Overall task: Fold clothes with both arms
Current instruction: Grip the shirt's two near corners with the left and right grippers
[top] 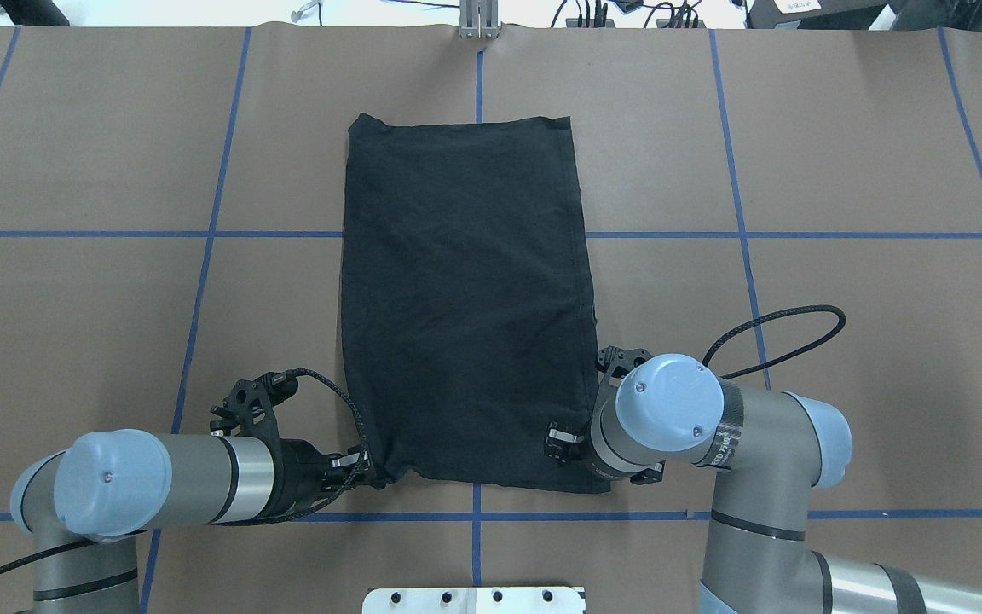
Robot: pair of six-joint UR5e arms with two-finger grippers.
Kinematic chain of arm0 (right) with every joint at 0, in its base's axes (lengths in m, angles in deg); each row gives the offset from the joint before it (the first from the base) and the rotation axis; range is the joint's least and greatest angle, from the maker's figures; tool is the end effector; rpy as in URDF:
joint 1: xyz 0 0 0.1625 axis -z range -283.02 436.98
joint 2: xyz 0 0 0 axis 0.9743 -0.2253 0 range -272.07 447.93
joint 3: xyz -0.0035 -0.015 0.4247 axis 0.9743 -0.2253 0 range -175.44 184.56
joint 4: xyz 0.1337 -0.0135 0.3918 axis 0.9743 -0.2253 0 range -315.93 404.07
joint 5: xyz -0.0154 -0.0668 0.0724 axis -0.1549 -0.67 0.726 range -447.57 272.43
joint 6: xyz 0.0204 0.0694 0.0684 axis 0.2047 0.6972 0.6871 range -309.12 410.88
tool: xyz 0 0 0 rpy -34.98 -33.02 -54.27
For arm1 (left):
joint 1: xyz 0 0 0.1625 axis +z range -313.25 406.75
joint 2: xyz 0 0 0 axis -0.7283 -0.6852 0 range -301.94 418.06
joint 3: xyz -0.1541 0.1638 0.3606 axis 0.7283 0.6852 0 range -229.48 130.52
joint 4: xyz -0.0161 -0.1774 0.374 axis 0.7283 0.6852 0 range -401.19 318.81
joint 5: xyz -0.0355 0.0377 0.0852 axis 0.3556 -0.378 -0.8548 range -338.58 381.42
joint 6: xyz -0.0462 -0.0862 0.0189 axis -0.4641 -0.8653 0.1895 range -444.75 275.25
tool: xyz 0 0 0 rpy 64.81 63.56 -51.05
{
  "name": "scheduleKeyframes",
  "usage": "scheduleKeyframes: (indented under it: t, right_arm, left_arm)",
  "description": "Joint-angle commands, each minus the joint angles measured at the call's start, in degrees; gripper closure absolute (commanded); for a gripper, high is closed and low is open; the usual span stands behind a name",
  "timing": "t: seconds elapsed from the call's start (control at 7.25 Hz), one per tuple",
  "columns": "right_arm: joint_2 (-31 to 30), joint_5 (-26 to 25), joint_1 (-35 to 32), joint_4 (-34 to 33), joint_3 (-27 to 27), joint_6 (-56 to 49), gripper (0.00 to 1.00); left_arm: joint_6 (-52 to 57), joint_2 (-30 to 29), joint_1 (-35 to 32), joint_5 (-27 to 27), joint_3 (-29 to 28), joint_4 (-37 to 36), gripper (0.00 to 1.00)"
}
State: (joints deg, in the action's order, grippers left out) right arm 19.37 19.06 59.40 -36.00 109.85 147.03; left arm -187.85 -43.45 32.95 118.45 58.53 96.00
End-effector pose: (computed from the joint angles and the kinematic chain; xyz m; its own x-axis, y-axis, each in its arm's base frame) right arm -0.5474 -0.2834 0.3164 0.6406 0.3107 0.7022 -0.1605 0.9485 -0.2732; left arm 0.5006 -0.2477 0.3114 0.1900 -0.2782 -0.9415 0.1685 0.9540 -0.2479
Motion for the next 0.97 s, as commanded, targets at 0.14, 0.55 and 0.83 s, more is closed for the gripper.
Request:
scheduleKeyframes:
  t: [0.14,0.55,0.83]
  right_arm:
    - [0.09,0.07,-0.09,0.09,0.08,0.0,0.8]
    - [0.35,-0.02,-0.44,0.09,0.26,0.0,1.0]
    - [0.44,-0.19,-0.53,0.09,0.43,0.09,1.0]
  left_arm:
    - [0.0,-0.01,0.0,-0.09,0.0,0.0,1.0]
    - [0.0,-0.01,-0.09,-0.09,0.0,0.0,1.0]
    - [0.0,-0.01,-0.09,-0.09,0.0,0.0,1.0]
